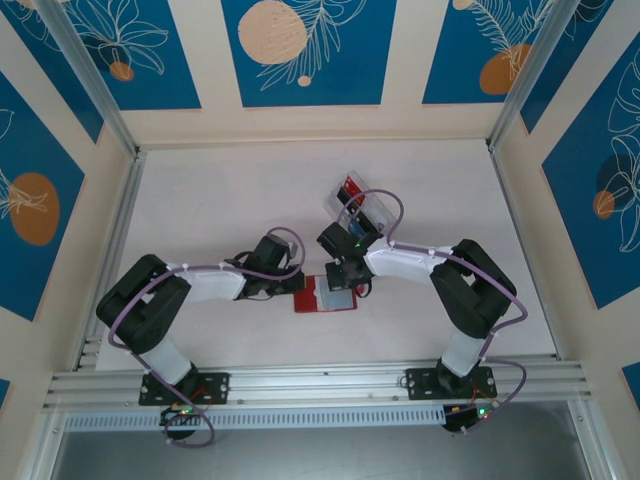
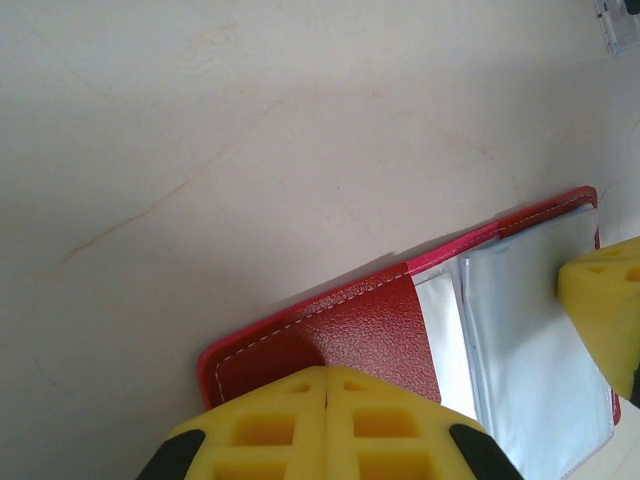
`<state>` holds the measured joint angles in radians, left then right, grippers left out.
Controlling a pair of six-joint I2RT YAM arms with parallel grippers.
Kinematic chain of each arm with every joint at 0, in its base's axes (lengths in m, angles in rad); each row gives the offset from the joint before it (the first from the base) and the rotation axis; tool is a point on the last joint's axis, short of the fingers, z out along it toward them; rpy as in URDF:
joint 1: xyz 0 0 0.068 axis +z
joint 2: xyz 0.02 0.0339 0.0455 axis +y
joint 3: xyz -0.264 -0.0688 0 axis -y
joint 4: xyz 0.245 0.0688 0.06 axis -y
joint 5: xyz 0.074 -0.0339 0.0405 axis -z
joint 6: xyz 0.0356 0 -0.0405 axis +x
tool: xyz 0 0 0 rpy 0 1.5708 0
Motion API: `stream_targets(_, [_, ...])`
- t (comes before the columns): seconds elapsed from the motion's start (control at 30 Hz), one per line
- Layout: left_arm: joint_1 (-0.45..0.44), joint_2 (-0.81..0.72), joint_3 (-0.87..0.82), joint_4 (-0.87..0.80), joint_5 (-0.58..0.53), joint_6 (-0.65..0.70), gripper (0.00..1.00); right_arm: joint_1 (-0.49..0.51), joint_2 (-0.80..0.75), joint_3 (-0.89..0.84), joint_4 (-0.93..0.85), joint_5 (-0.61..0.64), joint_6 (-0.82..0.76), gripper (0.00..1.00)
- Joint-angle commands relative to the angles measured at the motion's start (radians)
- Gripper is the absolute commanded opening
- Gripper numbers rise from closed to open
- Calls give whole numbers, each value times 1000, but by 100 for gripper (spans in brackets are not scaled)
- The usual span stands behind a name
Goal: Put the credit cards into the card holder
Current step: Open the card holder at the center of the table, then flip over the card slot on the card holder.
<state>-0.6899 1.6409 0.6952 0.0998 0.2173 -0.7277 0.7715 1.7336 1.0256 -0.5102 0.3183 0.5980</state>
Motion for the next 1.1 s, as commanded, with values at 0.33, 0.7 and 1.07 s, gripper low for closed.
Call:
stream_targets(0.33, [-6,60,-46,-55,-22,-5,4,-17,22,-18,-40,78,28,0])
stream_targets(0.7, [-7,73,-39,-46,-13,-4,4,0,37,-30,-27,34,39,0])
stream_targets(1.07, [-17,68,-28,-50,-9,0,4,6,42,-47,108,-257,20,0])
